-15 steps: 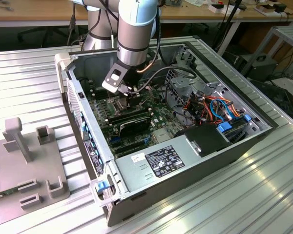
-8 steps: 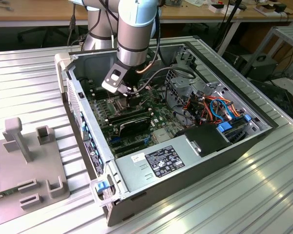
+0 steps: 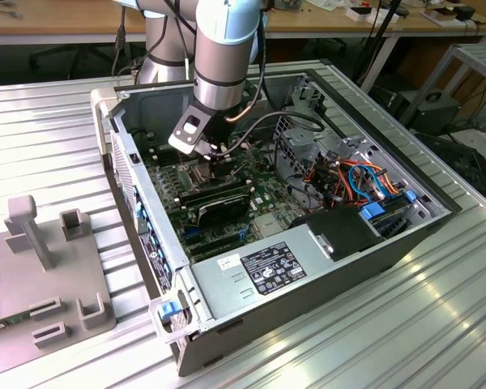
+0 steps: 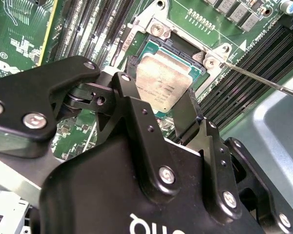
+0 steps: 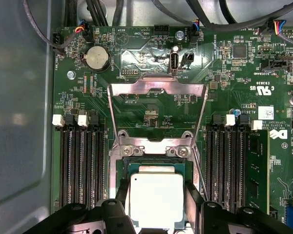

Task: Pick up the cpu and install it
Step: 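Place the cpu into insertion slot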

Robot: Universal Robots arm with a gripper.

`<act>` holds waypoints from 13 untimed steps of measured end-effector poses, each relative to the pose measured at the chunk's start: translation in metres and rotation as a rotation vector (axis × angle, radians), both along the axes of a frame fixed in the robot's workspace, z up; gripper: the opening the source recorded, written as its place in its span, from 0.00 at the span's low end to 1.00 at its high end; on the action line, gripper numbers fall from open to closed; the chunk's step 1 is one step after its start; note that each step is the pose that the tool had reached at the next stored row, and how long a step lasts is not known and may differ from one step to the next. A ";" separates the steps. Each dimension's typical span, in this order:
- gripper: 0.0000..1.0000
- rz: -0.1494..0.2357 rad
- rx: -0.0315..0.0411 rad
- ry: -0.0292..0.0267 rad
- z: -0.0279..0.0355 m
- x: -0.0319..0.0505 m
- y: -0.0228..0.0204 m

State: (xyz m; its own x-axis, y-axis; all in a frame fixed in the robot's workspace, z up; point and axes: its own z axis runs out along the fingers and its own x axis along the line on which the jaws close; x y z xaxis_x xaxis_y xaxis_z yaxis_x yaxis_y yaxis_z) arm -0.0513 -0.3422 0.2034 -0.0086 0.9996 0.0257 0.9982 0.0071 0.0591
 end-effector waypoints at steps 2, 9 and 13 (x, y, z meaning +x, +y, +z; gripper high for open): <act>0.54 0.000 0.0000 0.0000 -0.0008 0.0000 0.0000; 0.54 0.000 0.0002 -0.0001 -0.0018 -0.0001 0.0007; 0.54 0.000 0.0000 0.0000 -0.0018 0.0000 0.0015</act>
State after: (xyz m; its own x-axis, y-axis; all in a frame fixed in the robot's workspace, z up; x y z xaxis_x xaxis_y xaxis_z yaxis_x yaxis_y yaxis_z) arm -0.0513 -0.3407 0.2015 -0.0086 0.9996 0.0256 0.9982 0.0070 0.0591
